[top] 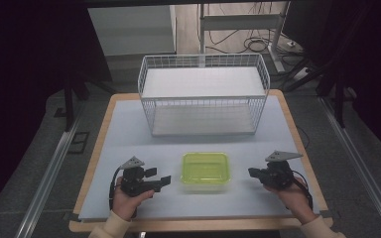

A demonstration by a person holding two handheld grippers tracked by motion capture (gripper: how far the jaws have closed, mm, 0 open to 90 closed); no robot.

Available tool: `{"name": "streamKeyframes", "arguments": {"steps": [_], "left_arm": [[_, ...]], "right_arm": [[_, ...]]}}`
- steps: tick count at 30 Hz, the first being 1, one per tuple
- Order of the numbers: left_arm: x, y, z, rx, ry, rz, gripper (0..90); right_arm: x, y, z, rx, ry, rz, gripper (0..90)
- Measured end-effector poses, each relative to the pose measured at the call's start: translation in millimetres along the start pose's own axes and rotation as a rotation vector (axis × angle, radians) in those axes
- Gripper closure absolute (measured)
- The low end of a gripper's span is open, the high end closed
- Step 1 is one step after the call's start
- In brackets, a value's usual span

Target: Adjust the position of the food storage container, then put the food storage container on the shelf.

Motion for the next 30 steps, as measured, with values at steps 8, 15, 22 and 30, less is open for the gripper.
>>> {"name": "streamKeyframes", "arguments": {"steps": [8,15,22,30], "left_arm": [[-4.6,-1.3,-3.7,0.009,-0.002,-0.006,24.8],[-12.2,-4.3,-8.7,0.028,0.010,-0.013,27.3],[-13.4,-8.3,-12.0,0.076,0.080,-0.006,27.6],[-12.2,-14.6,-4.0,0.090,0.171,0.001,31.0]], "right_arm": [[0.8,6.0,-4.1,-0.024,-0.055,-0.027,77.1],[-1.0,7.2,-6.3,-0.049,-0.126,-0.063,59.4],[-2.8,5.5,-4.8,-0.138,-0.267,-0.122,44.8],[-1.0,-5.5,-5.0,-0.214,-0.415,-0.143,49.2]]}}
Point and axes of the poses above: each handheld gripper's, and its own axes: y roughly backward along the jaws, x roughly out of its underside, z roughly to its left, the point moved 1 cm from there along -y, roughly forward along the jaws, and after that the axes turned 11 degrees about -z, right-handed, at the moved point
